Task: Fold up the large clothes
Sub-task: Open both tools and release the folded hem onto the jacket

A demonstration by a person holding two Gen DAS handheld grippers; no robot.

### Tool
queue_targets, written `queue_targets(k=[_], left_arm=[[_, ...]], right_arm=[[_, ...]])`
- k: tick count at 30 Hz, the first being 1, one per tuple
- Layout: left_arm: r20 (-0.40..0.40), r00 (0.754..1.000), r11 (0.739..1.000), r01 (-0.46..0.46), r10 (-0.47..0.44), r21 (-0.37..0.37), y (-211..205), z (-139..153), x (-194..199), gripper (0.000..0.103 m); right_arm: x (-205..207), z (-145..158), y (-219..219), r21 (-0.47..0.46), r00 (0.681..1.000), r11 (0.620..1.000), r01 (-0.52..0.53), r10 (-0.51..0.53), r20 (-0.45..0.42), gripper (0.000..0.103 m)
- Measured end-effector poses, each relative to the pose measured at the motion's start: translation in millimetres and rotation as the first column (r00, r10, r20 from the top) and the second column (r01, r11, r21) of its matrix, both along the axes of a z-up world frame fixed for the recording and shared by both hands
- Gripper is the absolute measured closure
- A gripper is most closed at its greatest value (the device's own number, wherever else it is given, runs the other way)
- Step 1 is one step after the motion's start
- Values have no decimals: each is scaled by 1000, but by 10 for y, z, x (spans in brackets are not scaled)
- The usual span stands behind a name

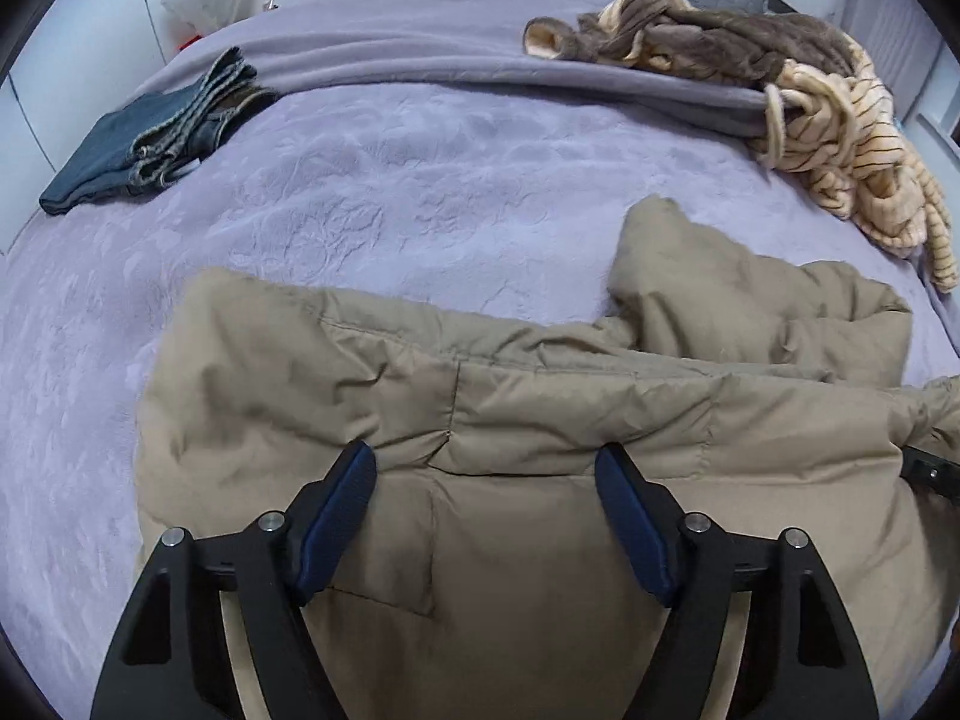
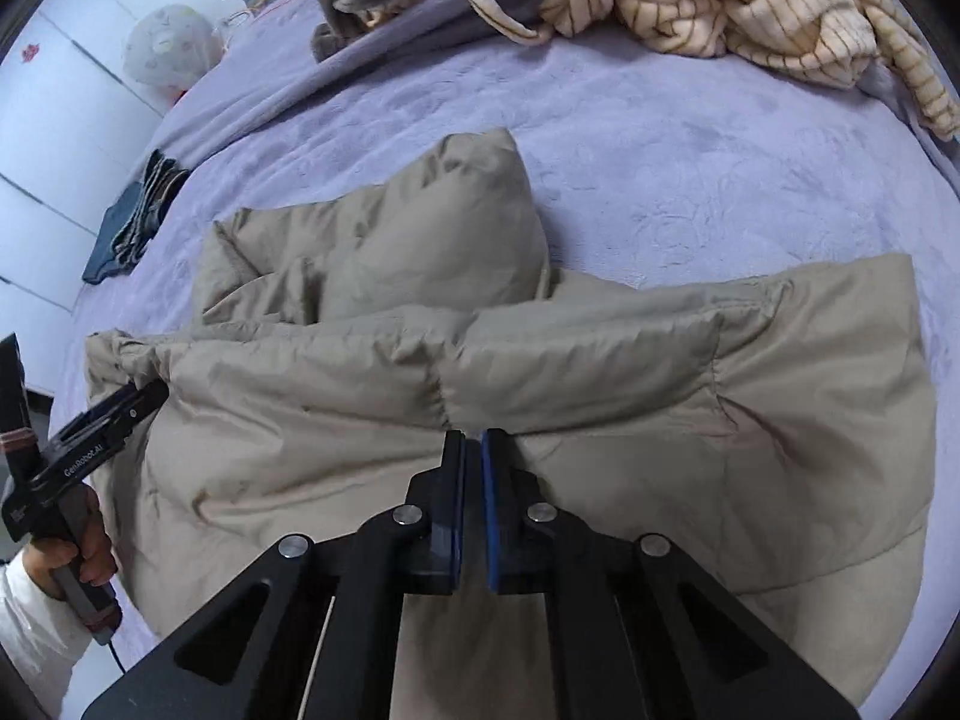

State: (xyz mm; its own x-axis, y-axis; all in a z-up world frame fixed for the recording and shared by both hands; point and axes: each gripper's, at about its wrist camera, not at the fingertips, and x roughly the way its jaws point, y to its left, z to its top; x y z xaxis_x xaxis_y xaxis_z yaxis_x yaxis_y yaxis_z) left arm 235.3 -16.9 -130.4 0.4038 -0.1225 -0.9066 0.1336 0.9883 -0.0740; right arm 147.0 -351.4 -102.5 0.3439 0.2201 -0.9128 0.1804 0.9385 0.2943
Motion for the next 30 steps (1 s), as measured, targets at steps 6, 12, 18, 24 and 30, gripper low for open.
queue_targets(k=[6, 12, 18, 24, 30], left_arm=[[8, 1000, 1000, -1, 1, 20, -86, -222, 268, 24], [62, 998, 996, -22, 16, 86, 207, -75, 281, 24], [-2, 985, 984, -172, 172, 38, 766, -270, 374, 13], [-28, 979, 977, -202, 204, 62, 705, -396, 441, 5], [11, 986, 982, -167, 166, 90, 791, 35, 123, 6]], right_arm=[[213, -365, -231, 106, 998, 992, 61, -61, -7, 103], [89, -132, -502, 30, 998, 998, 48, -49, 33, 103], [-246, -236, -1290, -103, 951, 946, 308, -309, -2, 103], [-170, -446, -1283, -128, 945, 941, 313, -322, -57, 103], [-460, -16, -1163, -126, 949, 941, 313, -316, 3, 82]])
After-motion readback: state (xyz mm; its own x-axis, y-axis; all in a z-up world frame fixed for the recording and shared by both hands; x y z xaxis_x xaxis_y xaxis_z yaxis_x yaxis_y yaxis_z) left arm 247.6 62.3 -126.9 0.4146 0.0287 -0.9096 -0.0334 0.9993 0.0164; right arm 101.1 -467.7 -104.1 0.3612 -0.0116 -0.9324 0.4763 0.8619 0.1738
